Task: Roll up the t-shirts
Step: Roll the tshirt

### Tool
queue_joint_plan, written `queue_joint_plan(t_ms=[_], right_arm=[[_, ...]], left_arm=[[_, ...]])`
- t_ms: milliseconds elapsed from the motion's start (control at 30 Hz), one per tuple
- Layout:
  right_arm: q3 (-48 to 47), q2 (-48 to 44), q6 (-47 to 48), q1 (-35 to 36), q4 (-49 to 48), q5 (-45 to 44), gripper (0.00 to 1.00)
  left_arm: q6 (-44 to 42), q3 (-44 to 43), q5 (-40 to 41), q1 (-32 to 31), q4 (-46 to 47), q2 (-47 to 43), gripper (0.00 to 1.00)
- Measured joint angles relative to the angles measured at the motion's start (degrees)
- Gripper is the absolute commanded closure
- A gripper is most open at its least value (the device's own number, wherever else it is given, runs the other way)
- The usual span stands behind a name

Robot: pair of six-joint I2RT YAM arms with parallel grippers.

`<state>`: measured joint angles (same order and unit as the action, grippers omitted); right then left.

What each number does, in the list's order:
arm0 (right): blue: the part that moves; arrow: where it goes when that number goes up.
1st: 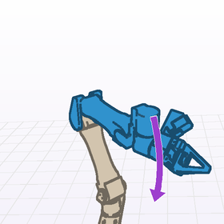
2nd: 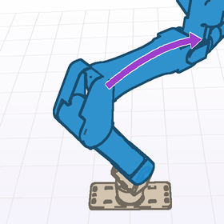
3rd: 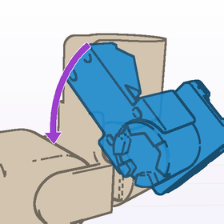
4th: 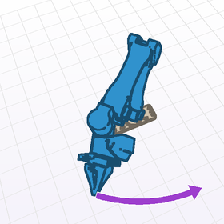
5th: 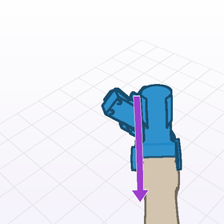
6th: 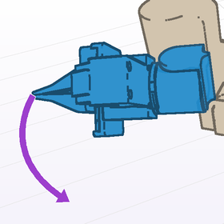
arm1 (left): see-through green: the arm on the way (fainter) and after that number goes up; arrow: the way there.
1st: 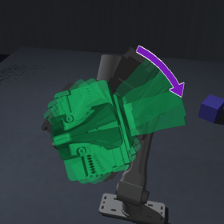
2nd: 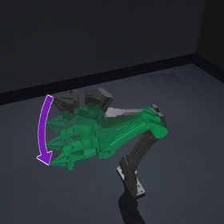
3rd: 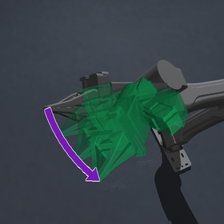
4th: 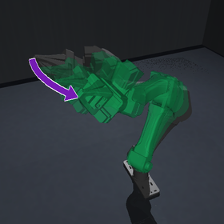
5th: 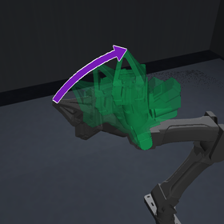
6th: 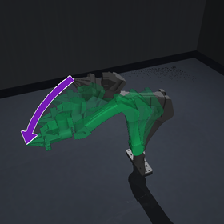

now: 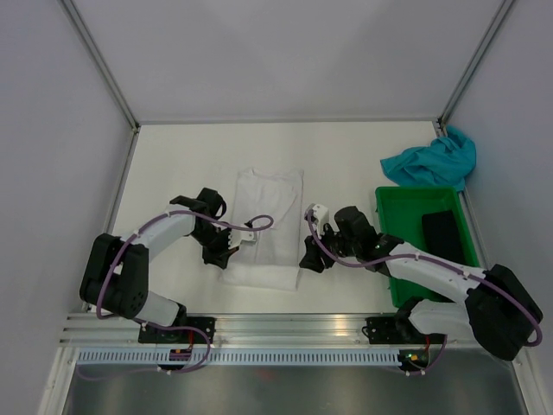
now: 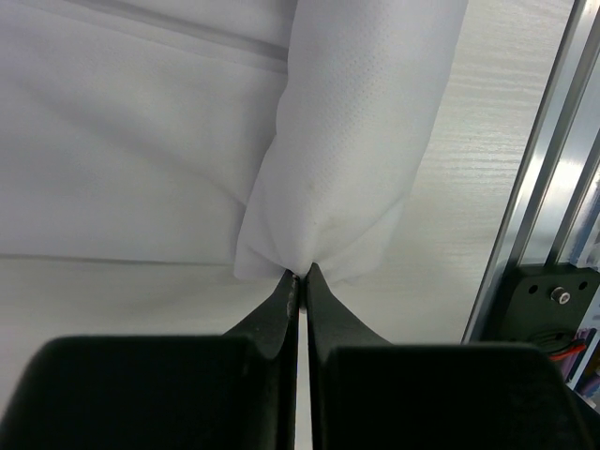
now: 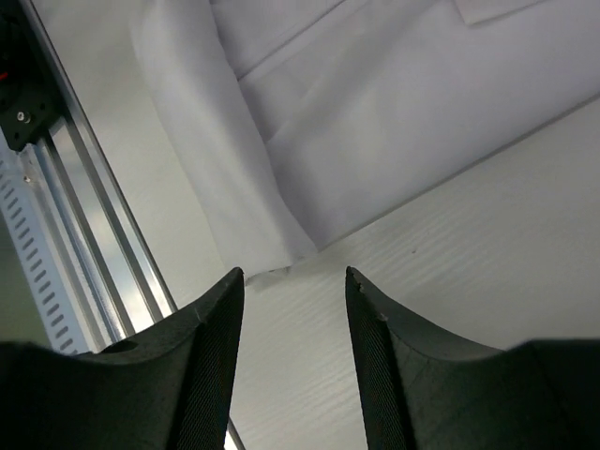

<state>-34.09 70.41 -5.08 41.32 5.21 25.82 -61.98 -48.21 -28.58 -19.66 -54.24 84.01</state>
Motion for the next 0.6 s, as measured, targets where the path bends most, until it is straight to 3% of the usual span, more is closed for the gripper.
queue_joint_plan(t_ms=[133,333,400,433,467,567,600], right_arm=[[7.5,-2.4,-7.9,0.6,-11.6,-0.7,0.42],[10.3,5.8,-16.2,0.9,-23.8,-1.4,0.38],[10.4,8.8,-18.2,1.6,-27.4,-1.2,0.41],[10.4,10.2,-19.1,1.9,-28.9,-1.2,0.45],[10.4,11.3,-19.8,2.3,-30.4,-1.0,0.57],[10.9,13.4,-21.4,3.0,-33.2,-0.8,0.77],[11.2,13.8,-21.8,3.2,-34.0,-0.8,0.79]], left_arm=[[0.9,-0.1,-0.1,0.0,0.0,0.4,0.98],[2.1,-0.3,-0.2,0.0,0.0,0.7,0.97],[2.4,-0.7,-0.2,0.0,0.0,0.8,0.96],[2.6,-0.8,-0.2,0.0,0.0,0.8,0.96],[2.7,-0.9,-0.2,0.0,0.0,0.8,0.93],[3.2,-0.9,-0.3,0.0,0.0,0.8,0.86],[3.4,-0.9,-0.3,0.0,0.0,0.8,0.84]])
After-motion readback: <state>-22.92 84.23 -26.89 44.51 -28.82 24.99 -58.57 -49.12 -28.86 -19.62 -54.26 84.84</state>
